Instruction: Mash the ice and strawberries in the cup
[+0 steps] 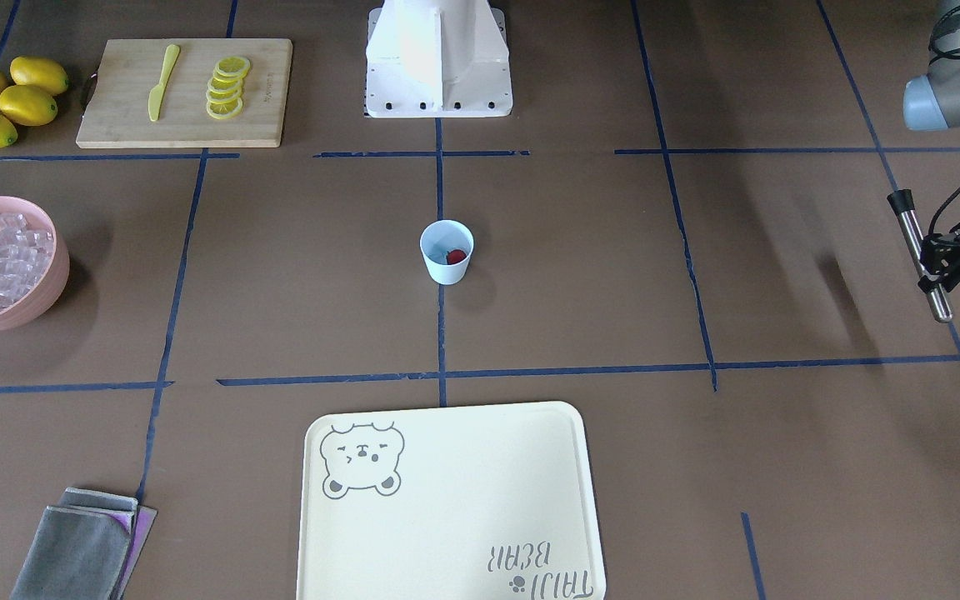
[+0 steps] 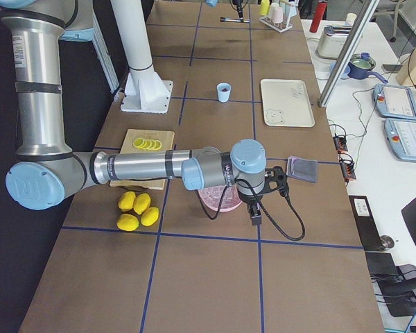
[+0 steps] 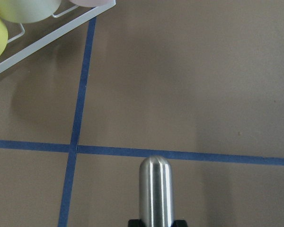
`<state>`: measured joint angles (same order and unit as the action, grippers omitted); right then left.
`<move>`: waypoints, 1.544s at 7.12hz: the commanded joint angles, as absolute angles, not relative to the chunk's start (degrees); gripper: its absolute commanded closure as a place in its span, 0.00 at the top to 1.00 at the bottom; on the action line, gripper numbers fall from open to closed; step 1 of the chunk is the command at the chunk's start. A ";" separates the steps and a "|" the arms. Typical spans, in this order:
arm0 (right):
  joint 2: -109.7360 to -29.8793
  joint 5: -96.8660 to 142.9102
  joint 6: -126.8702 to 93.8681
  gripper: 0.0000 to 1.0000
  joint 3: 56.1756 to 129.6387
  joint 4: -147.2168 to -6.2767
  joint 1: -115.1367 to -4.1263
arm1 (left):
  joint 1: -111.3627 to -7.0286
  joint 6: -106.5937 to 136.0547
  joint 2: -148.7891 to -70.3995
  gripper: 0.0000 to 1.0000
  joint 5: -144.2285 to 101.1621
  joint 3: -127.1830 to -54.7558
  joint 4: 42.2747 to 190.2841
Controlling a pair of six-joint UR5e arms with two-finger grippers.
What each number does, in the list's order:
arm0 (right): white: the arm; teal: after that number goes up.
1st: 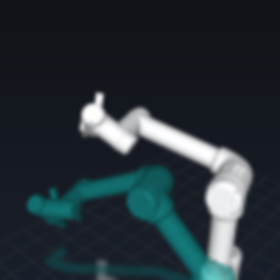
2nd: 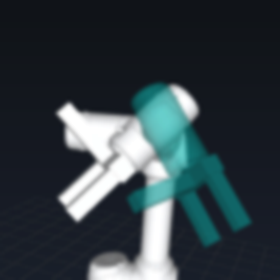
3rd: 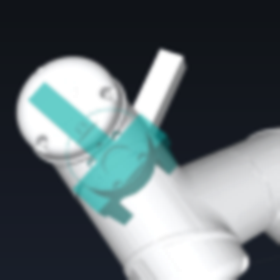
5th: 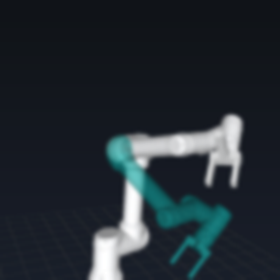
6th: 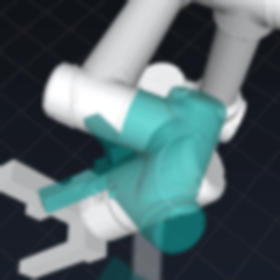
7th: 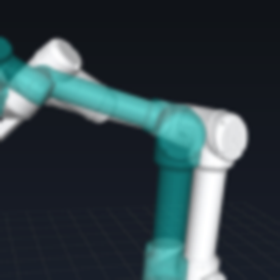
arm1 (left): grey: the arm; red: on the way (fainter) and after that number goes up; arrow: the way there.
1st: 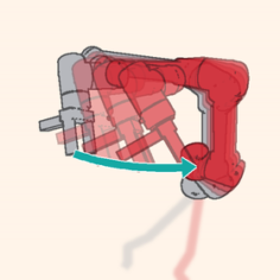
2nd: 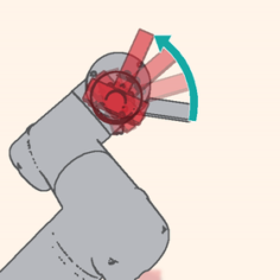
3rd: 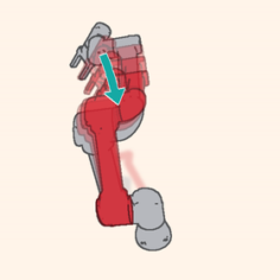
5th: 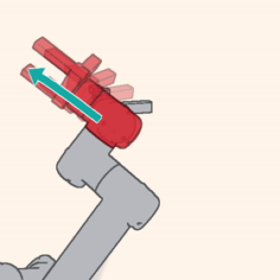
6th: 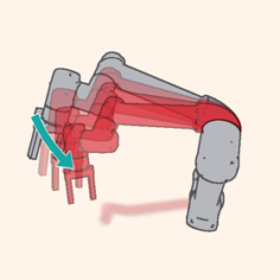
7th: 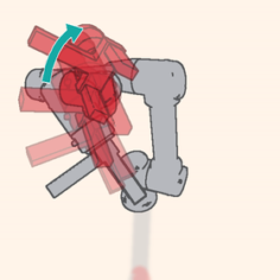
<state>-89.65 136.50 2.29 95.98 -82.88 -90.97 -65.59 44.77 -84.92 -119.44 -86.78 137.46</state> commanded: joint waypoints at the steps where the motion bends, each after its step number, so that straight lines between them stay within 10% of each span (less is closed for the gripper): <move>1: -89.65 136.49 2.29 1.00 95.98 -82.88 -90.97 | -63.20 45.26 -84.55 0.00 -117.51 -86.22 137.81; 11: -89.38 136.49 2.29 1.00 95.98 -82.88 -90.88 | -61.52 39.02 -82.35 0.00 -115.40 -85.08 137.72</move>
<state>-89.39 136.49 2.29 95.98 -82.88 -90.88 -61.55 39.31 -82.36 -115.42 -85.39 137.69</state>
